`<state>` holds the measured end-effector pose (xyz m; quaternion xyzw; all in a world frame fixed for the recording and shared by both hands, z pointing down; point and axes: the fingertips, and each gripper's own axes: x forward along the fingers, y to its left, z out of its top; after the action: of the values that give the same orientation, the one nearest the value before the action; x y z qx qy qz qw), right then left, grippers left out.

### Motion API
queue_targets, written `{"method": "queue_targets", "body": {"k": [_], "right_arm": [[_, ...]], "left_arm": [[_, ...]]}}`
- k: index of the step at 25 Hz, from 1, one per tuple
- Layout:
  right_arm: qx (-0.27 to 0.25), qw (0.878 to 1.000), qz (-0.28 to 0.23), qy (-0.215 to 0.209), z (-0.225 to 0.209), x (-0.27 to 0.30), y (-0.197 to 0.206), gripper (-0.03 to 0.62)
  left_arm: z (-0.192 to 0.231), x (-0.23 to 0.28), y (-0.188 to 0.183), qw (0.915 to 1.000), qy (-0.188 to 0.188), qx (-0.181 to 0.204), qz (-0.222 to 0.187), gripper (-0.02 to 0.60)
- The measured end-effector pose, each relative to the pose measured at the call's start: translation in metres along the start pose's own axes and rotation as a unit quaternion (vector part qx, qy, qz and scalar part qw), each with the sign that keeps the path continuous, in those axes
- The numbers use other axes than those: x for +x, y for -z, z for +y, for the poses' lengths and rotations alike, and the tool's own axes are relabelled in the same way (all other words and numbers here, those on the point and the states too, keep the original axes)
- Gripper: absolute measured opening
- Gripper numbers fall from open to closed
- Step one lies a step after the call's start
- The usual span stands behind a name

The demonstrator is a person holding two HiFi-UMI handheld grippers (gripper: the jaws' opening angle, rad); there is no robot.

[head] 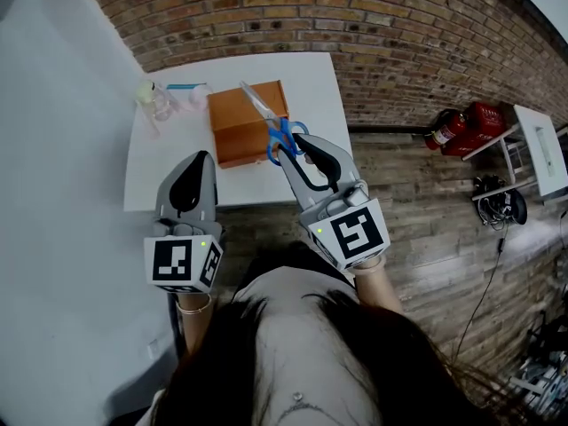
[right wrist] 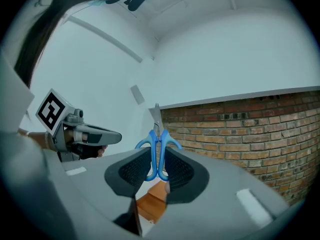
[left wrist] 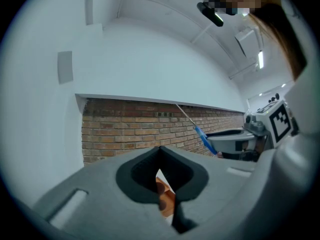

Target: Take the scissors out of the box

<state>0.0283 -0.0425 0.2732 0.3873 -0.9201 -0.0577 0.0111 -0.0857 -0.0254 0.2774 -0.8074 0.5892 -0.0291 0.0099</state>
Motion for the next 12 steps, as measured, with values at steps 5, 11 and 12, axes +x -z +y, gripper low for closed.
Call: {"method": "queue_targets", "body": {"k": [5, 11, 12], "right_arm": [[0.002, 1.0, -0.011, 0.002, -0.003, -0.0001, -0.0046, 0.097], [0.001, 1.0, -0.022, 0.008, -0.0045, -0.0021, -0.0079, 0.097], [0.0, 1.0, -0.023, 0.01, -0.0046, -0.002, -0.0081, 0.097]], "left_arm": [[-0.0008, 0.0071, -0.0032, 1.0, 0.005, 0.001, -0.002, 0.002], [-0.0006, 0.0111, -0.0021, 0.9999, 0.012, 0.007, 0.001, 0.001], [-0.0006, 0.0121, -0.0014, 0.9999, 0.013, 0.007, 0.001, 0.001]]}}
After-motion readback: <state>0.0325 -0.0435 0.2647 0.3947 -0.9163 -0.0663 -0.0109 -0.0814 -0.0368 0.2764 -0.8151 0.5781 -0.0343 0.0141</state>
